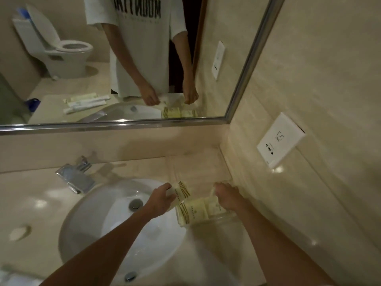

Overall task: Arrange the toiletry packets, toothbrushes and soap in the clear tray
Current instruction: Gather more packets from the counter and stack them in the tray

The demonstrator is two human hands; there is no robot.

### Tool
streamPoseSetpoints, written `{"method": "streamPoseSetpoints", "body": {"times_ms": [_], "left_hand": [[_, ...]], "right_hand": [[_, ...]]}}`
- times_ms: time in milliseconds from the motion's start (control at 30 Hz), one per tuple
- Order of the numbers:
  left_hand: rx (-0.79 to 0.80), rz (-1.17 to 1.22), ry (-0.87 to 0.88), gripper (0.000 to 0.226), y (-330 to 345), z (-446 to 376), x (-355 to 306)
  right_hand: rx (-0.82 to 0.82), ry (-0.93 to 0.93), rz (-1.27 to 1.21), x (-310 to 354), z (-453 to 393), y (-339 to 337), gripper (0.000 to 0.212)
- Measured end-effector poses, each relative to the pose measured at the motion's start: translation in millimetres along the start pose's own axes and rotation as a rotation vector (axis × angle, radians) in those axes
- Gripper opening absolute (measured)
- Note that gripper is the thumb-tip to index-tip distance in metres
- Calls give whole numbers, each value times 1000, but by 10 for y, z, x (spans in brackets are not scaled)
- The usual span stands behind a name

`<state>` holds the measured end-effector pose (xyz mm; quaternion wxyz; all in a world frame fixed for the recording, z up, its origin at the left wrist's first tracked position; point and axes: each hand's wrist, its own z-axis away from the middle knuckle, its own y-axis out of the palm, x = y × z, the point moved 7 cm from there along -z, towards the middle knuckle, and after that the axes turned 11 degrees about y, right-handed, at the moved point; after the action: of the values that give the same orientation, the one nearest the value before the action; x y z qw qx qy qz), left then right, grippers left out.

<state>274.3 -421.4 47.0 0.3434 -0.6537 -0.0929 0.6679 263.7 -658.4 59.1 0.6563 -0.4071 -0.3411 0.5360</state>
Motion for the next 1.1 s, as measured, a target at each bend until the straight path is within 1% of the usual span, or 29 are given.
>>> {"method": "streamPoseSetpoints", "body": {"times_ms": [100,167,300,433,567,667,733,867,1033,1100], "left_hand": [[25,6,1,8,36,-89,19],[34,10,3,9,66,-148,42],[45,20,-3,7,150,-244,59],[85,18,1,6,281,-311,12],[95,30,-7,4,357,-386,-46],[102,34,9,6,391,-444,-96],[113,29,22,6,420,-462,-110],[136,19,19,5,489,-486,-108],[165,3,32,5,552,-521,-127],[173,-1,33,6,593,-541,-157]], "right_hand": [[11,-60,108,15,-181,15,36],[46,-86,127,-4,-275,68,37],[96,-168,186,29,-379,219,29],[146,-222,191,100,-415,360,27],[140,-219,106,85,-459,359,37],[164,-205,92,-8,-512,360,49],[176,-189,102,-63,-526,375,54],[171,-187,102,-106,-477,404,59],[113,-202,110,-101,-425,400,54],[109,-194,87,-134,-403,380,58]]}}
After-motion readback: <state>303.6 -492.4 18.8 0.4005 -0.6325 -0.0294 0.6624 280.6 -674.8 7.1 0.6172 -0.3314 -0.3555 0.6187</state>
